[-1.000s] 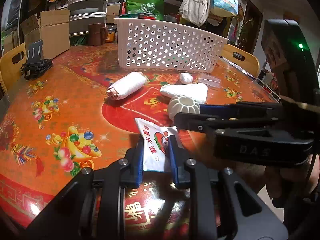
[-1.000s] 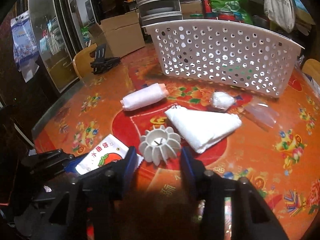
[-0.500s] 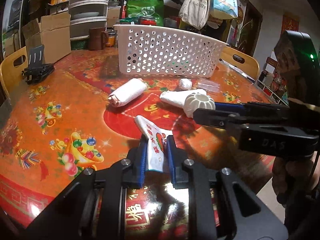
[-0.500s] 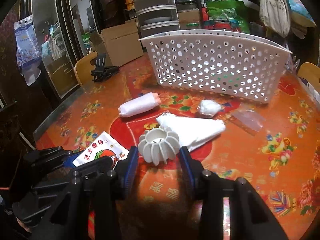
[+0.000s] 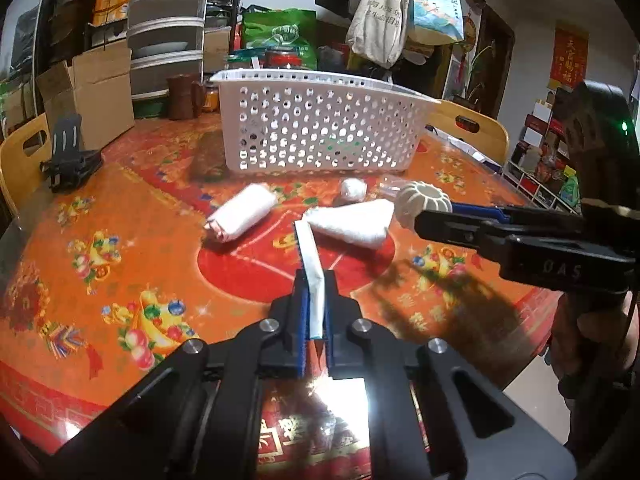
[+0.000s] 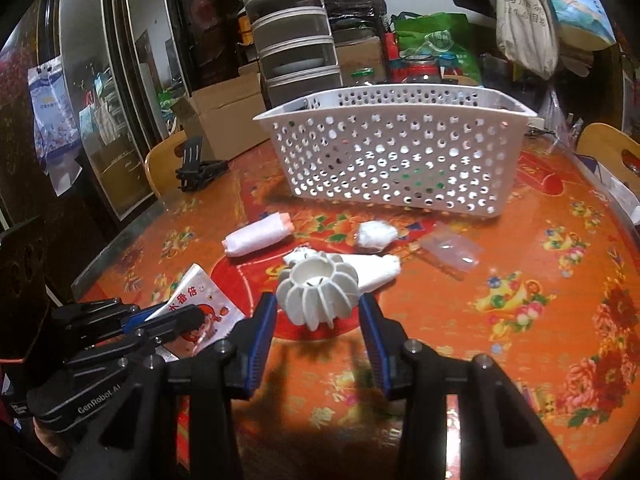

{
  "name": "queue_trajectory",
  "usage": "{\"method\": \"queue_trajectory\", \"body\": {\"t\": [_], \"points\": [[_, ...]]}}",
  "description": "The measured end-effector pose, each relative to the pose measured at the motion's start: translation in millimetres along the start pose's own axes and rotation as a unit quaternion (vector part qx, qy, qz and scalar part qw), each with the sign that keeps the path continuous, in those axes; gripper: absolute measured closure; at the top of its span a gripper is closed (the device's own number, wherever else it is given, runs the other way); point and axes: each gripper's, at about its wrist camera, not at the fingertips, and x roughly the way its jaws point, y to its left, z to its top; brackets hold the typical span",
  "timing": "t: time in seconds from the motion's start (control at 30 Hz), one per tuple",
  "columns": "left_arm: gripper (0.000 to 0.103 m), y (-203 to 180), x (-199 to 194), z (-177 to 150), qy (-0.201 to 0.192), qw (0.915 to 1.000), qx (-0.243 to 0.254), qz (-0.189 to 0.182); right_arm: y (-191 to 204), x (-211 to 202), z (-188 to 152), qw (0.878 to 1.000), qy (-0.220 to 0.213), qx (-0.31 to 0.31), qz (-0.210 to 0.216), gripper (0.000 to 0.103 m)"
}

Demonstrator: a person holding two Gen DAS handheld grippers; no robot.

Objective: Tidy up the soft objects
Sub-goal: 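Grasp the white snack packet with the left tool while the right tool grasps the white ribbed cup, then carry the packet and ribbed cup over the basket with both tools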

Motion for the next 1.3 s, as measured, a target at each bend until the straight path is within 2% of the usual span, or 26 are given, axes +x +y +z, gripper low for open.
{"method": "queue_trajectory", "body": {"t": [0.53,0.87,1.07,1.3], "points": [[0.097,-9.1,-18.6,40.4,-0.04,0.999,0.018,0.007,-23.4,-31.2,14.3,0.999,-0.031,0.009,-0.02,0.061],[0.097,-2.3,-26.0,89.4,-0.072,0.9971,0.019,0.014,-32.0,-39.2,35.0,0.999,-0.037,0.008,-0.023,0.061],[0.097,-1.8,-27.2,128.8,-0.088,0.9955,0.033,0.018,-40.2,-47.4,61.6,0.998,-0.048,-0.003,-0.036,0.061],[0.097,-0.3,-22.1,188.0,-0.1,0.9941,0.038,0.018,-55.0,-54.0,115.2,0.996,-0.06,-0.02,-0.065,0.061]]}}
